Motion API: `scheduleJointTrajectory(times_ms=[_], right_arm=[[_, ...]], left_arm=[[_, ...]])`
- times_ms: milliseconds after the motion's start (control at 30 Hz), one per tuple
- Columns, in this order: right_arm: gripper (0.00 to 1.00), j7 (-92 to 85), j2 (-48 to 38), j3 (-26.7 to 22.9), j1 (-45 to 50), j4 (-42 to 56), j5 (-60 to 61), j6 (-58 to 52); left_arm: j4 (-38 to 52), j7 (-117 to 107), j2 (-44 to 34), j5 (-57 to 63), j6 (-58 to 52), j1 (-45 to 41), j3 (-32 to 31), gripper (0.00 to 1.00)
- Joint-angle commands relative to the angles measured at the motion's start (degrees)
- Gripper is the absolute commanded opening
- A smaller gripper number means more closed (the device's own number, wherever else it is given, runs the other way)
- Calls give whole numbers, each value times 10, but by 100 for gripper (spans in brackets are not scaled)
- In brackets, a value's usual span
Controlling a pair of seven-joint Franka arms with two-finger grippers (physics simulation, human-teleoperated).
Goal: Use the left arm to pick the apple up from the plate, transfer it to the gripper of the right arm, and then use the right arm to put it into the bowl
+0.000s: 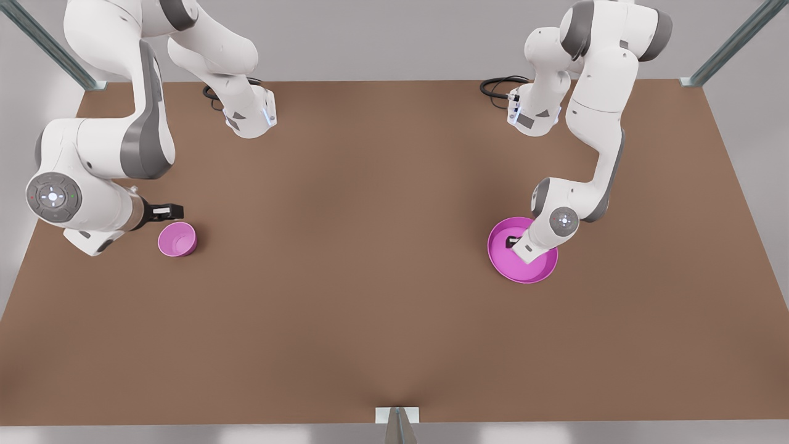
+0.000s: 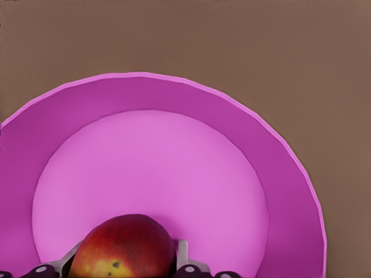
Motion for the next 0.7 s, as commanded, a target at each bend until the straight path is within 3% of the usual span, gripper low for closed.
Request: scheduleJointTrajectory(times_ms=[0,133,267,367,467,567,667], right_arm=[[100,-2,0,0,0,0,2,-1],[100,-3,2,0,-1,0,14,-1],[100,-18,31,-1,-2,8,104,1],[100,-71,90,1,0,25,235,7],[100,-331,198,45,-1,83,310,55],[100,-482,250,57,-2,84,406,136],[100,-628,305,67,-3,83,463,182]], left_arm=[[1,-4,-1,0,3,-1,0,76],[2,-6,-12,-25,-4,1,1,71],[3,-2,-19,-66,-12,1,-7,69],[42,-3,-39,-67,-101,2,-10,69],[81,-8,-41,-70,-149,3,-20,69],[147,-31,-16,-88,-214,-16,-22,69],[241,-117,-5,-88,-291,-16,-77,68]])
